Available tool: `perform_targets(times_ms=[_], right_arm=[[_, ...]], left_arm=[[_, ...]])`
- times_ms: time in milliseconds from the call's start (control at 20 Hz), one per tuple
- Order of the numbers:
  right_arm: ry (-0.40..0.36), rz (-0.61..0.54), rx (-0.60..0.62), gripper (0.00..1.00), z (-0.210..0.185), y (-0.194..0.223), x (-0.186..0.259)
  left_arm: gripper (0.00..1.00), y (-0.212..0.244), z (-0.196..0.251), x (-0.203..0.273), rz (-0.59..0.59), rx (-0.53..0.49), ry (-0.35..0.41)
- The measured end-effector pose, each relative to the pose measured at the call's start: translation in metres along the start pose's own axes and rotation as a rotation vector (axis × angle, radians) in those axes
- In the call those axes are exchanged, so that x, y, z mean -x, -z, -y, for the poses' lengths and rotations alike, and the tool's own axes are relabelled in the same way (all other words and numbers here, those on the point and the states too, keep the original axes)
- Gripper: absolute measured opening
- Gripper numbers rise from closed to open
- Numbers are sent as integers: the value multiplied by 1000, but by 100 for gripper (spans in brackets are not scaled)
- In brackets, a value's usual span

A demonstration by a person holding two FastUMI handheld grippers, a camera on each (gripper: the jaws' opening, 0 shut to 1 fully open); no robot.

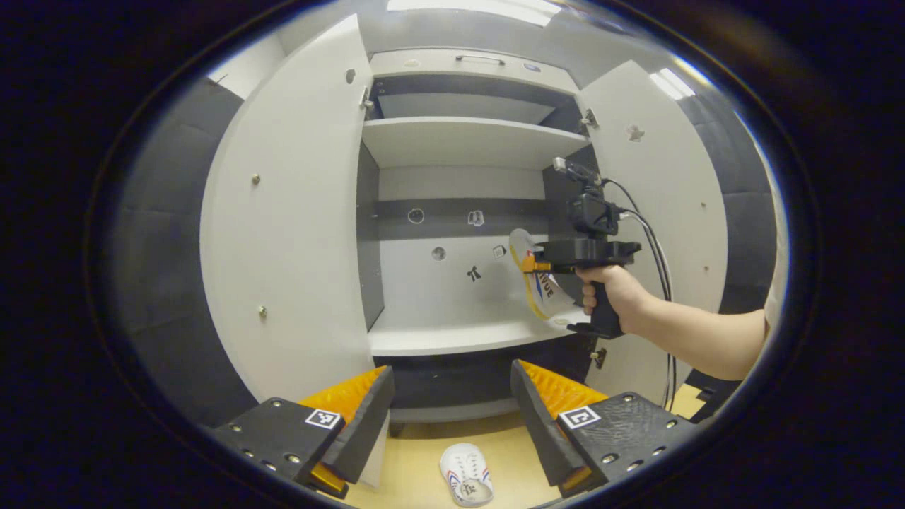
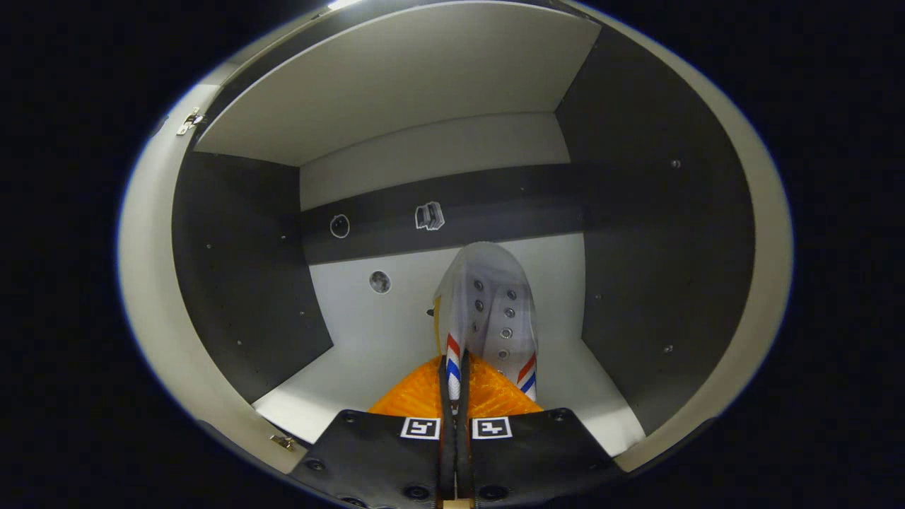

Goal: Grab one shoe with the right hand and put it into the shoe cabinet, grab the other shoe with the left hand and put it into the shoe cabinet; then close the right door with the right hand and the left door with the left hand.

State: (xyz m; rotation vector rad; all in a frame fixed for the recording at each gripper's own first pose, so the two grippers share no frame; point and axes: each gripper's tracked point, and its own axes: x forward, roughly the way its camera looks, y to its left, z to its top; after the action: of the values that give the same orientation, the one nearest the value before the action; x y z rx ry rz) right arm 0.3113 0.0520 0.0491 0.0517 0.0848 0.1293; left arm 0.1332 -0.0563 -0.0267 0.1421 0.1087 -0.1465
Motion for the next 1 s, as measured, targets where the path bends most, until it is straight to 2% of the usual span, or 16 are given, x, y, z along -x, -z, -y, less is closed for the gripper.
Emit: perform_targets(times_ms=[250,400,500,650,750,800,850,1000], right_arm=[[-31,-59,-47,2,2,21,-28],[-14,-73,-59,2,4,28,-44],[-11,-89,-82,0,7,33,-50],[-10,-119,-109,10,10,37,-51],[-22,-108,-83,10,11,33,-44],[-14,-78,-65,23,14,26,-40],[-13,-57,-56,28,14,18,-35],[-25,-47,-62,100,7,12,-15]], left_arm=[[95,6,-7,-9,-33,78,-89],[95,22,-14,-1,-78,97,-158],[94,35,-8,3,-123,97,-142],[95,45,-5,2,-156,54,-140],[95,46,-3,-2,-153,66,-131],[95,44,-1,-5,-145,81,-120],[95,44,3,-7,-140,96,-102],[95,43,6,-10,-132,86,-55]])
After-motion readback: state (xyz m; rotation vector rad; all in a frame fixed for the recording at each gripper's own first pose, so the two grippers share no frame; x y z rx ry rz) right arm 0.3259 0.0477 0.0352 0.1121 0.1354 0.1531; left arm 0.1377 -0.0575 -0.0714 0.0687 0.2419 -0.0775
